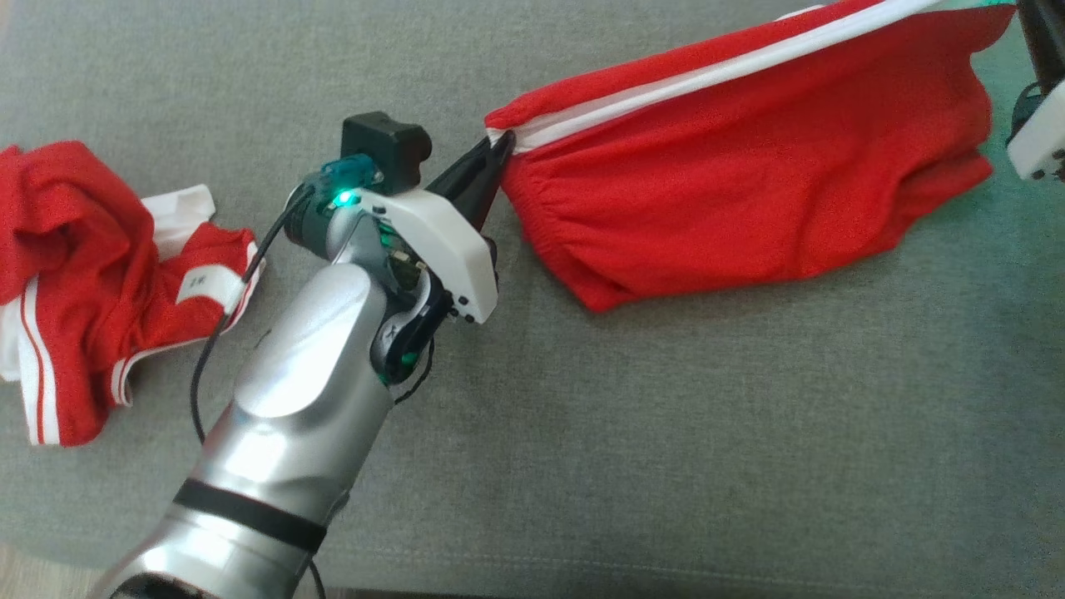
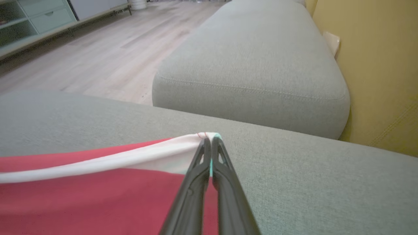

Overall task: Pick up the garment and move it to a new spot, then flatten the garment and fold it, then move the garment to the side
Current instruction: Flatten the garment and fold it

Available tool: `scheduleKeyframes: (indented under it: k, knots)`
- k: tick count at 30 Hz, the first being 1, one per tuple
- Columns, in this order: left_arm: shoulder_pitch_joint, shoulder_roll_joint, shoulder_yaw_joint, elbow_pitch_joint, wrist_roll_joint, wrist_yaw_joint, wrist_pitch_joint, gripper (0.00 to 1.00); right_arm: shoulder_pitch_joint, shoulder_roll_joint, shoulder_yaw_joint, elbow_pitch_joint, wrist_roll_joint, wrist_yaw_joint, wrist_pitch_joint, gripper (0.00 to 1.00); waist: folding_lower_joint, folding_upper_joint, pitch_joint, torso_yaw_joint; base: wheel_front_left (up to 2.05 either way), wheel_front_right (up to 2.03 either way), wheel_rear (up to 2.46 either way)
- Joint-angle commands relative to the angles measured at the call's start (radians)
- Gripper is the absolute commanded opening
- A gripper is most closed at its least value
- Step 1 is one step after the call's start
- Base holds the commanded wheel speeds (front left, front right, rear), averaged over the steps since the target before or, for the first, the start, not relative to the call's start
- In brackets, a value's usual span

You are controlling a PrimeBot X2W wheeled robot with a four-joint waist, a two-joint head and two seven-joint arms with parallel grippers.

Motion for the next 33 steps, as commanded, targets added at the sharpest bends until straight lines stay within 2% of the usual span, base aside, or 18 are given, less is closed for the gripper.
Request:
scheduleKeyframes:
  k: [1, 5, 6, 7, 8, 9, 12, 15, 22, 27, 29, 32, 33]
  knots:
    - [-0.047, 0.012, 0.023, -0.010, 0.003, -0.002, -0.011, 0.00, -0.029, -0.028, 0.021, 0.009, 0.007, 0.008, -0.004, 0.00, -0.0001, 0.0000, 0.020, 0.014, 0.00, 0.00, 0.00]
    - [-0.079, 0.006, 0.002, 0.044, -0.011, -0.012, -0.038, 0.00, -0.089, -0.008, 0.085, 0.110, 0.042, 0.008, -0.022, 0.00, -0.0001, 0.0000, 0.035, 0.022, 0.00, 0.00, 0.00]
    - [-0.084, 0.005, -0.003, 0.055, -0.017, -0.015, -0.045, 0.05, -0.099, -0.002, 0.095, 0.129, 0.057, 0.008, -0.032, 0.00, -0.0001, 0.0000, 0.036, 0.022, 0.00, 0.00, 0.00]
    - [-0.089, 0.005, -0.008, 0.066, -0.021, -0.017, -0.053, 0.29, -0.108, 0.003, 0.107, 0.145, 0.071, 0.008, -0.042, 0.18, -0.0001, 0.0000, 0.036, 0.022, 0.00, 0.00, 0.00]
    - [-0.093, 0.004, -0.013, 0.076, -0.025, -0.018, -0.061, 0.60, -0.114, 0.007, 0.117, 0.159, 0.086, 0.008, -0.052, 0.64, -0.0001, 0.0000, 0.035, 0.021, 0.00, 0.00, 0.00]
    - [-0.096, 0.003, -0.017, 0.084, -0.026, -0.019, -0.076, 1.00, -0.119, 0.012, 0.120, 0.173, 0.103, 0.008, -0.067, 1.00, -0.0001, 0.0000, 0.032, 0.019, 0.00, 0.00, 0.00]
    - [-0.095, 0.003, -0.024, 0.101, -0.020, -0.016, -0.121, 1.00, -0.116, 0.021, 0.130, 0.207, 0.158, 0.008, -0.099, 1.00, -0.0001, 0.0000, 0.015, 0.012, 0.00, 0.00, 0.00]
    - [-0.075, 0.007, -0.019, 0.093, -0.005, 0.014, -0.183, 1.00, -0.093, 0.021, 0.143, 0.232, 0.216, 0.008, -0.098, 1.00, -0.0001, 0.0000, -0.005, 0.005, 0.00, 0.00, 0.00]
    - [0.044, 0.031, -0.006, -0.023, 0.053, 0.126, -0.259, 1.00, -0.067, 0.034, 0.175, 0.334, 0.285, 0.008, -0.038, 1.00, -0.0001, 0.0000, -0.029, 0.023, 0.00, 0.00, 0.00]
    - [0.162, 0.034, -0.004, -0.141, 0.110, 0.202, -0.269, 1.00, -0.066, 0.041, 0.221, 0.435, 0.261, 0.008, -0.014, 1.00, -0.0001, 0.0000, -0.044, 0.071, 0.00, 0.00, 0.00]
    - [0.243, 0.034, 0.016, -0.232, 0.140, 0.237, -0.269, 1.00, -0.051, 0.044, 0.255, 0.498, 0.239, 0.008, 0.002, 1.00, -0.0001, 0.0000, -0.062, 0.098, 0.00, 0.00, 0.00]
    - [0.327, 0.043, 0.036, -0.315, 0.185, 0.276, -0.270, 1.00, -0.017, 0.064, 0.267, 0.534, 0.269, 0.008, 0.041, 1.00, -0.0001, 0.0000, -0.089, 0.117, 0.00, 0.00, 0.00]
    - [0.356, 0.046, 0.042, -0.339, 0.199, 0.288, -0.270, 1.00, -0.005, 0.067, 0.272, 0.537, 0.279, 0.008, 0.053, 0.76, -0.0001, 0.0000, -0.097, 0.120, 0.00, 0.00, 0.00]
